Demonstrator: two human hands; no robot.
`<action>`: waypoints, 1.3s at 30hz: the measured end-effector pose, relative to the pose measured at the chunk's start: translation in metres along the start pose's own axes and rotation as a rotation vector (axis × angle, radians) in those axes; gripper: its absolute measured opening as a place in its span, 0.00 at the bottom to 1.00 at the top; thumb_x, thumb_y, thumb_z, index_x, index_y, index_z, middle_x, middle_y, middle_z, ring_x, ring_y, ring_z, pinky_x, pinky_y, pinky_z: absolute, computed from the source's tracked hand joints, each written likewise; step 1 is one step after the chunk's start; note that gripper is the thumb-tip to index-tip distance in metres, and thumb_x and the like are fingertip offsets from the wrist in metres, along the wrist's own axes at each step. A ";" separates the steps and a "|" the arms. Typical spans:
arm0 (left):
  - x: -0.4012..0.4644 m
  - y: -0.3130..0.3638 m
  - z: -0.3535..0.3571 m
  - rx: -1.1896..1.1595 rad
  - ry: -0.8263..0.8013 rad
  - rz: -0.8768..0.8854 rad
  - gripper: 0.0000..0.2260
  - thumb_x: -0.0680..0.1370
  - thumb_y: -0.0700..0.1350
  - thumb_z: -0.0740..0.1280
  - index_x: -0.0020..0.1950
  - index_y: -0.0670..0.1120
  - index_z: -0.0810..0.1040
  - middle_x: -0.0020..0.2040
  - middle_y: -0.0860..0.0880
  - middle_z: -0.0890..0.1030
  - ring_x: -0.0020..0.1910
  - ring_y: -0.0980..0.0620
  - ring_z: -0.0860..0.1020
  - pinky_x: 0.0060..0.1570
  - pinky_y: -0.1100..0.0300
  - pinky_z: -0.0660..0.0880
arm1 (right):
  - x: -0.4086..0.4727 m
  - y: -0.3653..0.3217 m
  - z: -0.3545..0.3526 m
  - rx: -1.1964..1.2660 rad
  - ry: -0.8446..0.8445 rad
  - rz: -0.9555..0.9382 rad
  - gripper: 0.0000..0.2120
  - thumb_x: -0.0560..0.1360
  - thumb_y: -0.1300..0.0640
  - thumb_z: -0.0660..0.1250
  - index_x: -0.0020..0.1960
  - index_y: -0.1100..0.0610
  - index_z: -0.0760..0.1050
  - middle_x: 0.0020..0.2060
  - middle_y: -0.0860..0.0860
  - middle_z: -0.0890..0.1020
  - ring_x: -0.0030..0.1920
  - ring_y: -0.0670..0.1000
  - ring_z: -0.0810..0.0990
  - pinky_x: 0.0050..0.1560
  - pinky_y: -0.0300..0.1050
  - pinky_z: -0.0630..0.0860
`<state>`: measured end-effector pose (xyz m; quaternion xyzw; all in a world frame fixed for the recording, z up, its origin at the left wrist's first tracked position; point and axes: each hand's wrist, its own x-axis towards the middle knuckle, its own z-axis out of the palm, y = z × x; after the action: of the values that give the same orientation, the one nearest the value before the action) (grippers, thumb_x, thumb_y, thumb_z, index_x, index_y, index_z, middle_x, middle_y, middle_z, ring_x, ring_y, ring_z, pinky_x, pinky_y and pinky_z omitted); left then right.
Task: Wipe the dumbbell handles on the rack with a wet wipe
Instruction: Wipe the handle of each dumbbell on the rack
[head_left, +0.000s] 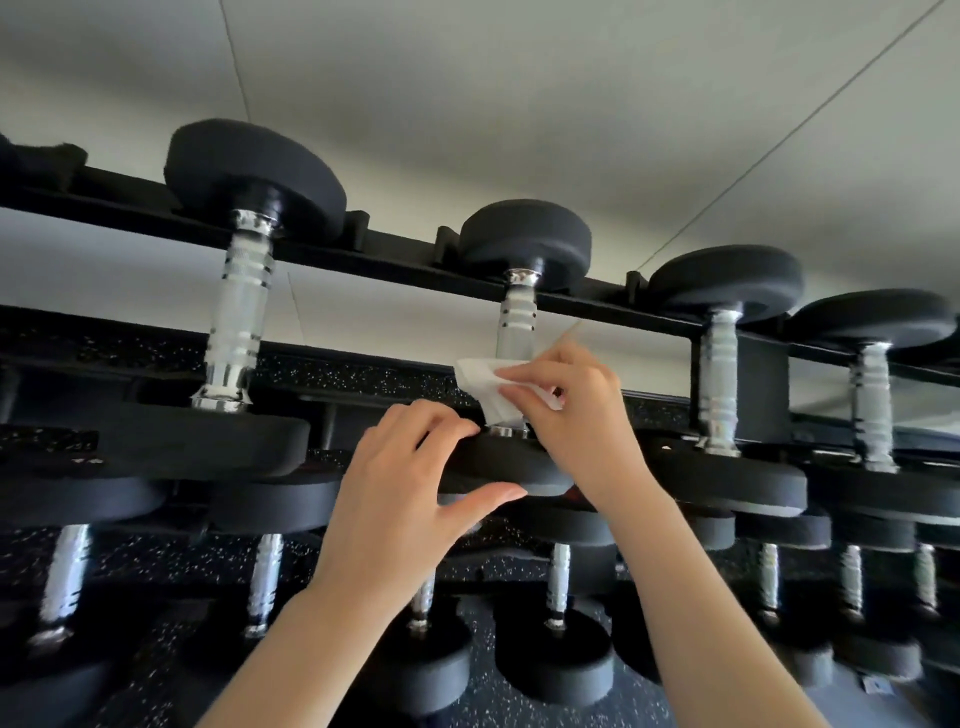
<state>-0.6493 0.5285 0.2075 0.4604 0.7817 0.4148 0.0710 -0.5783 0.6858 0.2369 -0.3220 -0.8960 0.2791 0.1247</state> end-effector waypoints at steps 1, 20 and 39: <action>0.002 0.001 -0.001 0.007 -0.008 0.016 0.24 0.71 0.63 0.65 0.51 0.44 0.80 0.49 0.51 0.77 0.48 0.50 0.75 0.46 0.50 0.75 | -0.003 0.001 -0.002 0.027 0.001 0.017 0.07 0.71 0.59 0.72 0.49 0.54 0.83 0.40 0.48 0.76 0.38 0.41 0.72 0.41 0.25 0.67; 0.042 0.142 0.138 0.050 -0.155 0.188 0.23 0.74 0.62 0.61 0.55 0.45 0.79 0.51 0.51 0.77 0.50 0.52 0.75 0.51 0.59 0.68 | -0.023 0.159 -0.149 0.084 0.340 0.201 0.05 0.74 0.59 0.68 0.49 0.55 0.80 0.43 0.47 0.77 0.40 0.39 0.74 0.41 0.24 0.67; 0.029 0.160 0.166 0.045 -0.089 -0.014 0.23 0.74 0.63 0.63 0.59 0.47 0.79 0.54 0.54 0.77 0.54 0.54 0.74 0.56 0.57 0.67 | 0.041 0.179 -0.128 0.147 0.265 0.013 0.03 0.72 0.62 0.69 0.45 0.58 0.80 0.44 0.52 0.80 0.42 0.46 0.76 0.45 0.36 0.73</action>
<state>-0.4777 0.6850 0.2221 0.4745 0.7900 0.3757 0.0983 -0.4667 0.8801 0.2388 -0.3519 -0.8466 0.3000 0.2634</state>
